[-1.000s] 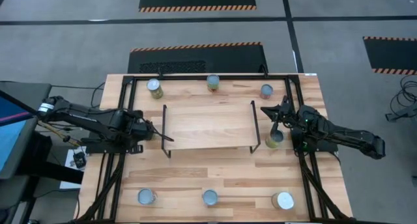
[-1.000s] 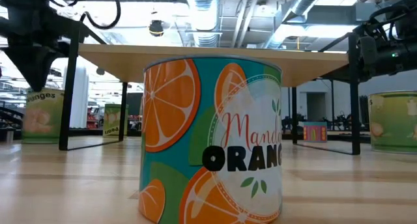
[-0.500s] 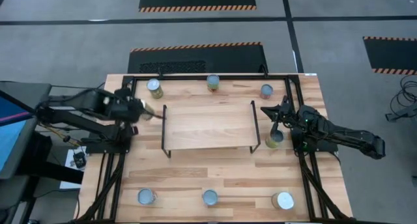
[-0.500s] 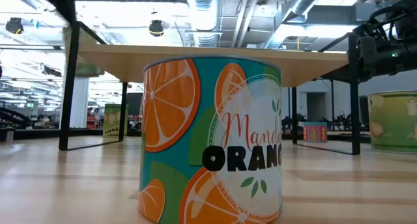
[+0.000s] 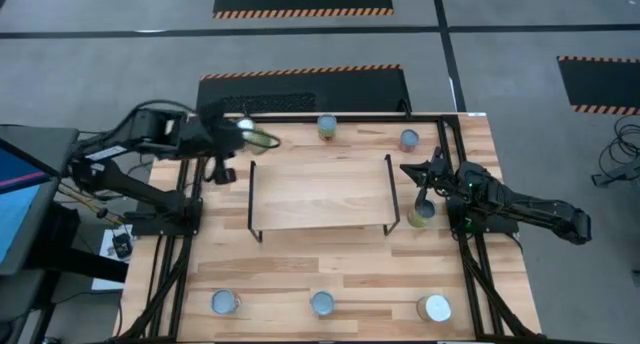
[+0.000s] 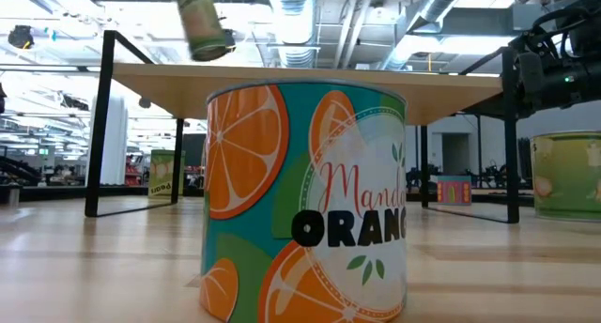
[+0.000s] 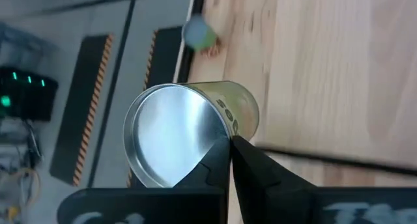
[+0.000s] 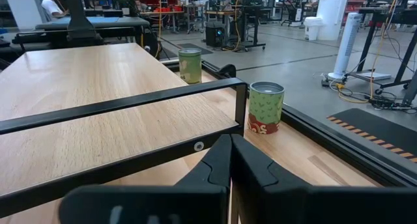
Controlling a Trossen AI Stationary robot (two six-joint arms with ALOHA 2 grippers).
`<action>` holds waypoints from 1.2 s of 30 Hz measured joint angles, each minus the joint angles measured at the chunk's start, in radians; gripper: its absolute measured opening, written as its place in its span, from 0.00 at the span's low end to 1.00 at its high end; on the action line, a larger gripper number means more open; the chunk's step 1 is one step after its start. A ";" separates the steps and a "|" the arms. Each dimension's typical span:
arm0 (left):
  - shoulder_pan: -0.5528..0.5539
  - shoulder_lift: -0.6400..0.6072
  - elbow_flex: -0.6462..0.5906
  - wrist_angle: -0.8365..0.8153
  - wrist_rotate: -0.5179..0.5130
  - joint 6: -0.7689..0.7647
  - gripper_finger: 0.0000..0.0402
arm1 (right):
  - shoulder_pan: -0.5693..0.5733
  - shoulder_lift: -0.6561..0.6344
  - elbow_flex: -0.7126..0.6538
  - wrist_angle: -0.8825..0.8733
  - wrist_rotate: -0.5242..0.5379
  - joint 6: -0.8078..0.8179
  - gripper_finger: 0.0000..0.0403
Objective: Pick and place cans onto a shelf
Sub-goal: Put the top canned orange on the shelf
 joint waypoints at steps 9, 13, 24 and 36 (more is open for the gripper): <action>0.035 0.221 0.124 0.031 0.097 0.114 0.00 | 0.000 0.000 0.000 0.000 0.000 0.000 0.08; 0.039 0.284 0.125 0.048 0.188 0.111 0.00 | 0.000 0.000 0.000 0.000 0.000 0.000 0.08; 0.039 0.353 0.125 -0.058 0.204 -0.039 0.00 | 0.000 0.000 0.000 0.000 0.000 0.000 0.08; -0.005 0.351 0.120 -0.078 0.204 -0.103 0.00 | 0.000 0.000 0.000 0.000 0.000 0.000 0.08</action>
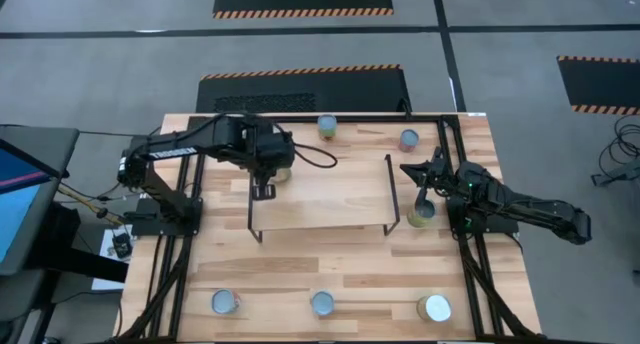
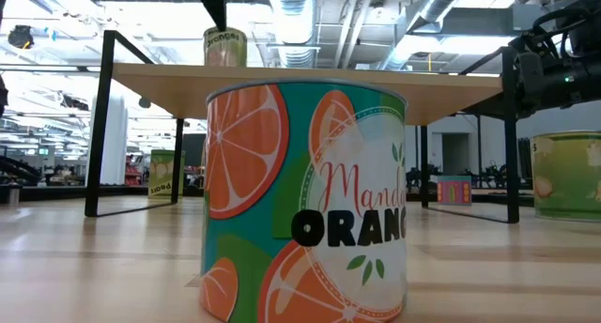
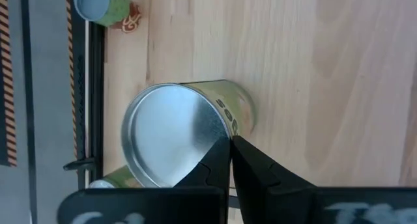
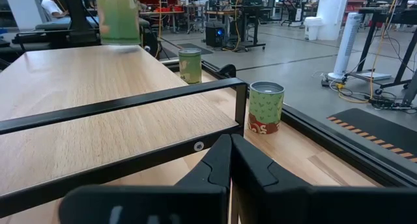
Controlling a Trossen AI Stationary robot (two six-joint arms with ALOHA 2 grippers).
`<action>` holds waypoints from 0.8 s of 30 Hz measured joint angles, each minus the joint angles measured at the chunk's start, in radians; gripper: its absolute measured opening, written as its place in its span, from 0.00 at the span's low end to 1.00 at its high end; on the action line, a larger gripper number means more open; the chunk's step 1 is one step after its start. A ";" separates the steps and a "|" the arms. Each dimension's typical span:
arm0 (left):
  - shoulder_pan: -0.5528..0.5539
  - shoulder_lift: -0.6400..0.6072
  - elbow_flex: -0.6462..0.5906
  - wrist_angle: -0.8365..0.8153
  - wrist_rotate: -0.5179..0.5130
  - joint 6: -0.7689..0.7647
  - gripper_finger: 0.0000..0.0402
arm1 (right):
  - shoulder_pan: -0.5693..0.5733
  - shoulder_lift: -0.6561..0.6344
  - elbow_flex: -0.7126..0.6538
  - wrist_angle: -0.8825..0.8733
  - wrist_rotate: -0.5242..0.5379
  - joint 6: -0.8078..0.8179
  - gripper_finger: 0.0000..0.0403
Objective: Pick and place cans onto a shelf
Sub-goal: Put the top canned orange on the shelf
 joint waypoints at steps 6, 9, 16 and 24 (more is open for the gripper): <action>-0.001 -0.001 -0.064 0.004 -0.033 -0.019 0.00 | 0.000 0.000 0.000 0.000 0.000 0.000 0.08; -0.002 -0.003 -0.070 0.011 -0.049 -0.022 0.00 | 0.000 0.000 0.000 0.000 0.000 0.000 0.08; -0.002 -0.005 -0.071 0.016 -0.039 -0.023 0.00 | 0.000 0.000 0.000 0.000 0.000 0.000 0.08; -0.002 -0.007 -0.071 0.019 -0.004 -0.026 0.00 | 0.000 0.000 0.000 0.000 0.000 0.000 0.08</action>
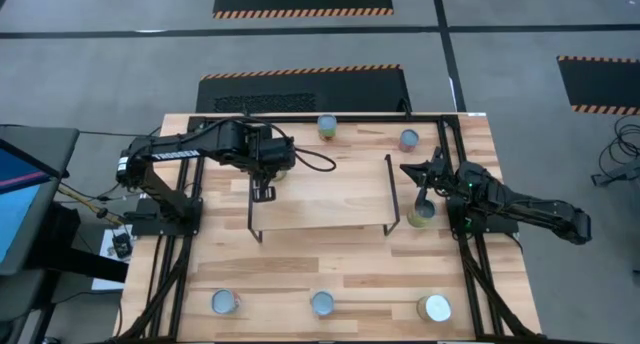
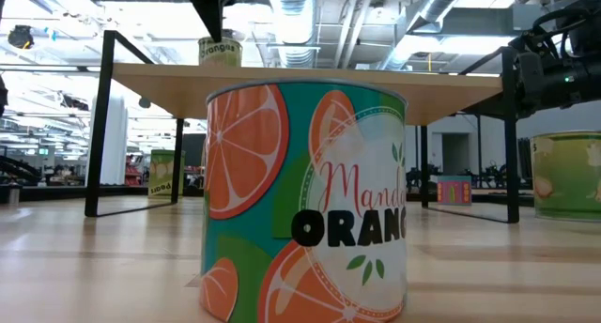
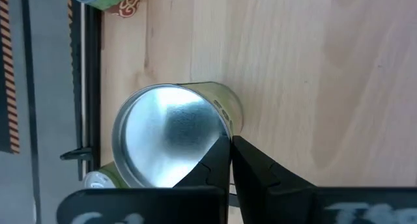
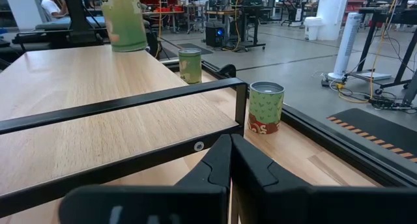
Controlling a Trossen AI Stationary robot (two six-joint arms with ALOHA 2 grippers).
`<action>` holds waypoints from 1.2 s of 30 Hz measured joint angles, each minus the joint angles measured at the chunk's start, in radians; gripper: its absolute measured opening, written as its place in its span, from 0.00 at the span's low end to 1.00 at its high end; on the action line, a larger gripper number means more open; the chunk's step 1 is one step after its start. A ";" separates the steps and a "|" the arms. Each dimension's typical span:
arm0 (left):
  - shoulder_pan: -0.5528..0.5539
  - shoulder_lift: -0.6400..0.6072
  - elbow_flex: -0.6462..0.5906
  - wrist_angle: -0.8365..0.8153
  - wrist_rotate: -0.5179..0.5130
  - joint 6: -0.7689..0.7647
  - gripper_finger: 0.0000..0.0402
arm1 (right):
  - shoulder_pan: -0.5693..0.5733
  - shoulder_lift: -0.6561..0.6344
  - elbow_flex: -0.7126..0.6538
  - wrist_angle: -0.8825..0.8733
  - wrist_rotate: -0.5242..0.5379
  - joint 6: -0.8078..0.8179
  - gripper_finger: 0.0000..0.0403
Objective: Pick and place cans onto a shelf
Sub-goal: Put the top canned orange on the shelf
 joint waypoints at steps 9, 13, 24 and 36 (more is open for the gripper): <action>0.000 0.000 0.000 0.023 0.005 0.009 0.00 | 0.000 0.000 0.000 0.000 0.000 0.000 0.08; 0.000 0.000 0.000 0.024 0.005 0.008 0.00 | 0.000 0.000 0.000 0.000 0.000 0.000 0.08; 0.006 0.002 0.066 0.007 0.014 -0.008 0.00 | 0.000 0.000 0.000 0.000 0.000 0.000 0.08; 0.006 0.009 0.030 -0.002 0.035 -0.040 0.00 | 0.000 0.000 0.000 0.000 0.000 0.000 0.08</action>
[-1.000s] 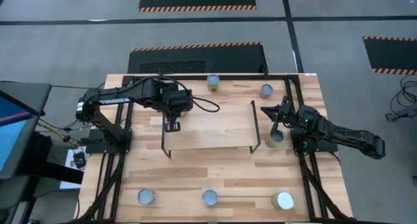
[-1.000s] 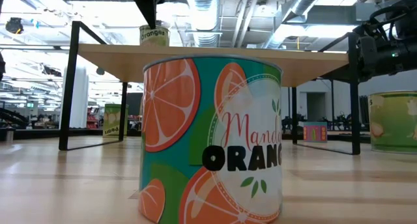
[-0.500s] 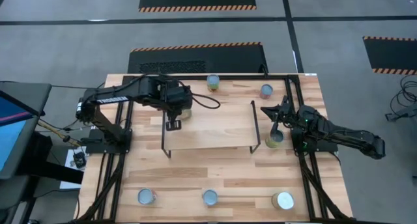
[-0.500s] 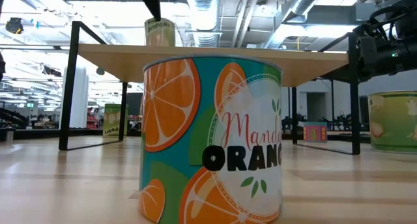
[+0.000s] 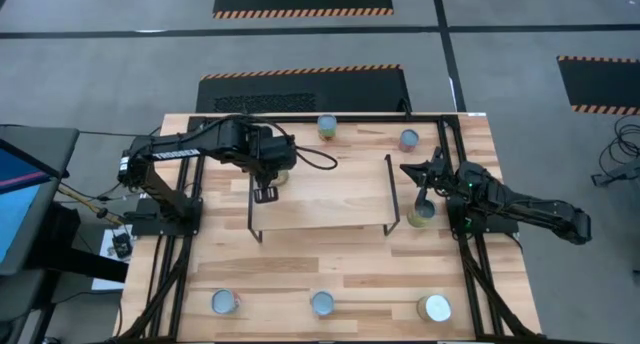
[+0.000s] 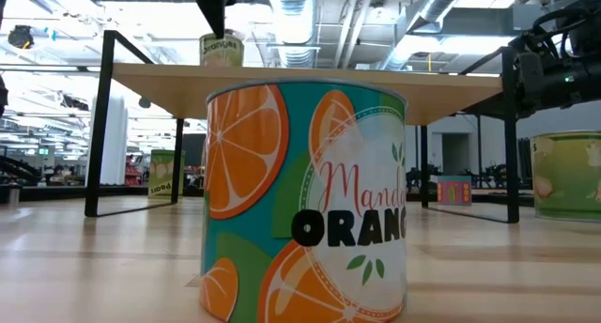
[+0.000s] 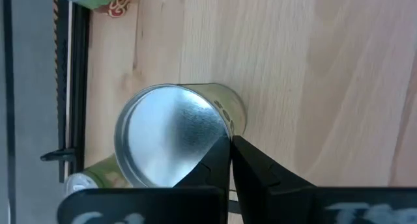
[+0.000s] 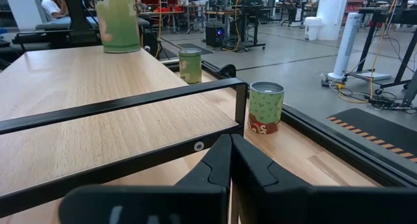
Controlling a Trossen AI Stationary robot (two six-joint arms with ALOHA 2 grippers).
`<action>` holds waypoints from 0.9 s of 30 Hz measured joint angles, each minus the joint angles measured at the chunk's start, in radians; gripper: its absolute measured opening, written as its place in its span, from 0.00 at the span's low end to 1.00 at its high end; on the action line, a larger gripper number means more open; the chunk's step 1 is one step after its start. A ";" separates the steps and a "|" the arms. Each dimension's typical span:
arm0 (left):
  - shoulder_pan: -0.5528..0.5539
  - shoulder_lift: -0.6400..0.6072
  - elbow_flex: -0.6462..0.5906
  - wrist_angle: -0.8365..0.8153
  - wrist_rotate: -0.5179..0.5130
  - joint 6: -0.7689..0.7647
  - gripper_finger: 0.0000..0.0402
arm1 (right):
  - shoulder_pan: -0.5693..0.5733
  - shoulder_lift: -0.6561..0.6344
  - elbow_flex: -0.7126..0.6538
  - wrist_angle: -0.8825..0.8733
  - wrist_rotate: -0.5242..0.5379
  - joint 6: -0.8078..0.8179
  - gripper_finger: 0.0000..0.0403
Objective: Pick and place cans onto a shelf
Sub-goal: Put the top canned orange on the shelf, then put the bottom canned pears on the shelf
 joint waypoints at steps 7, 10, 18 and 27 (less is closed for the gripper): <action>0.000 0.000 0.000 0.023 0.000 -0.001 0.00 | 0.000 0.000 0.000 0.000 0.000 0.000 0.08; 0.000 0.000 0.000 0.023 0.009 -0.002 0.02 | 0.000 0.000 0.000 0.000 0.000 0.000 0.08; -0.006 0.000 0.001 0.019 0.016 -0.009 0.12 | 0.000 0.000 0.000 0.000 0.000 0.000 0.08; -0.020 -0.004 0.135 0.016 0.016 -0.015 0.26 | 0.000 0.000 0.000 0.000 0.000 0.000 0.08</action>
